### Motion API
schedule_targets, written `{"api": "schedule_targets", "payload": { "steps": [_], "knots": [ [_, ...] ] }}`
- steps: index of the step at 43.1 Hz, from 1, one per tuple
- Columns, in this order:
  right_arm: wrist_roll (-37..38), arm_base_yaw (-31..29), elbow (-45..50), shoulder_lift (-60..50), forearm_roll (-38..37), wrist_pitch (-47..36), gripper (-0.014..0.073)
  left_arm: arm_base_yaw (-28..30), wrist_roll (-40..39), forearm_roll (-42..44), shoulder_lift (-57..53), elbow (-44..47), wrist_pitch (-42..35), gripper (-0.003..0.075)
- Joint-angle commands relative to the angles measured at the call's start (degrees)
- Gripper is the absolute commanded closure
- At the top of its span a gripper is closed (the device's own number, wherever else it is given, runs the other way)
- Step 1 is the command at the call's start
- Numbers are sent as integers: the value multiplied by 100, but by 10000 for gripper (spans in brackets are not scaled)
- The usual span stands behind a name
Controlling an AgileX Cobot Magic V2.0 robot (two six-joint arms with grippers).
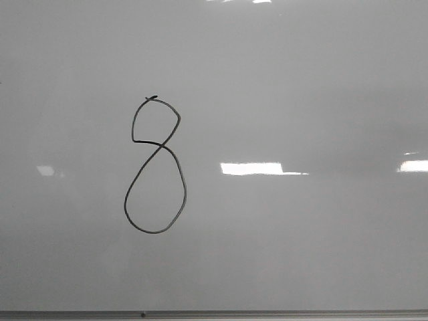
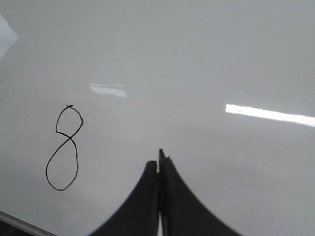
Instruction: Write number 8 on whiteboard
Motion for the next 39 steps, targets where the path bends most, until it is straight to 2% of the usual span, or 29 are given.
{"api": "schedule_targets", "payload": {
  "steps": [1,10,13,15,16,20,21,23,26,34,39],
  "knots": [
    [0,-36,-128,50,83,-489,662,18,-52,-160,7,-160,-326,739],
    [0,-36,-128,50,83,-489,662,18,-52,-150,7,-130,-387,739],
    [0,-36,-128,50,83,-489,662,18,-151,170,7,-78,-504,739],
    [0,-36,-128,50,83,-489,662,18,-910,801,7,-24,-613,739],
    [0,-36,-128,50,83,-489,662,18,-1469,1405,7,-4,-668,739],
    [0,-36,-128,50,83,-489,662,18,-4559,3775,7,169,-1076,739],
    [0,-36,-128,50,83,-489,662,18,-5077,4289,7,212,-1191,739],
    [0,-36,-128,50,83,-489,662,18,-6055,5320,7,311,-1487,739],
    [0,-36,-128,50,83,-484,662,18,-6797,5983,137,442,-2018,739],
    [0,-36,-128,50,83,-484,662,25,-6779,5916,1224,534,-3286,739],
    [0,-36,-128,50,83,-484,662,25,-6583,5903,2227,500,-4475,739]
  ]
}}
